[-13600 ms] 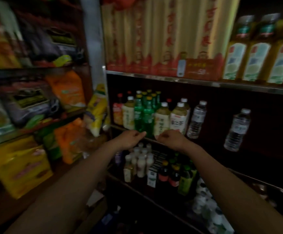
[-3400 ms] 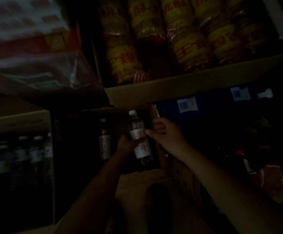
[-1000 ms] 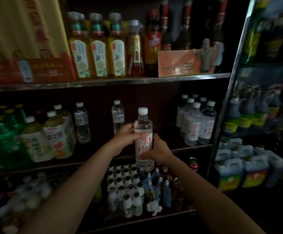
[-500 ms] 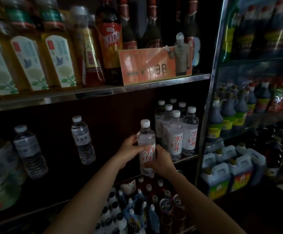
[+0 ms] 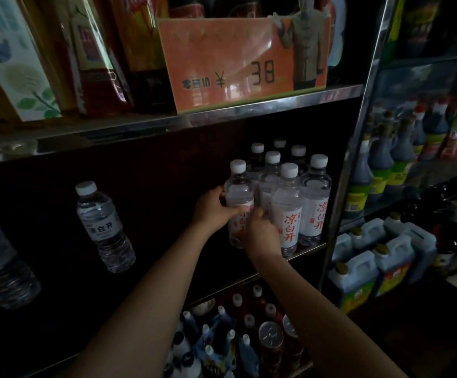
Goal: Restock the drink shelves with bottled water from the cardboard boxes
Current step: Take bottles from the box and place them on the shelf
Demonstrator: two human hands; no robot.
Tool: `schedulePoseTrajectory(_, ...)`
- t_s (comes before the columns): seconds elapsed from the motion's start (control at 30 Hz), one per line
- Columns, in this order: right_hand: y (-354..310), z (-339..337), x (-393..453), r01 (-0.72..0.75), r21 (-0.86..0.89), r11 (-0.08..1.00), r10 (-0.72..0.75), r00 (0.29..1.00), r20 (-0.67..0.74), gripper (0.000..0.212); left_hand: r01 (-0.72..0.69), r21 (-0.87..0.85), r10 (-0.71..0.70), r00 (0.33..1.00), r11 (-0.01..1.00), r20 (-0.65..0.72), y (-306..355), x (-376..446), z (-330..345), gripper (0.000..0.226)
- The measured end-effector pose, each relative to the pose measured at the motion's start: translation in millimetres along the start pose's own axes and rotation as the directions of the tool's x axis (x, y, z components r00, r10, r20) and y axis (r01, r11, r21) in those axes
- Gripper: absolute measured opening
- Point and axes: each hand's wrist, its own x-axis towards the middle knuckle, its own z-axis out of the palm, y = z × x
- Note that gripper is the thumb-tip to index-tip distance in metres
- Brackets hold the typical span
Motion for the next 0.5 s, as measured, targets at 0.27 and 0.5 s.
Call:
schedulePoseTrajectory(0.27,-7,14,30,-0.052,0.025,0.998,0.052,0.999,0.001,0.04,0.025,0.024,-0.024,0.999,0.999,-0.046,-2,34,9,0.049)
schedulePoseTrajectory(0.5,-12,30,51,-0.048,-0.042,0.998,0.047,0.998,-0.037,0.034,0.086,0.037,-0.081,0.988,0.996,-0.131,-8,58,17,0.046)
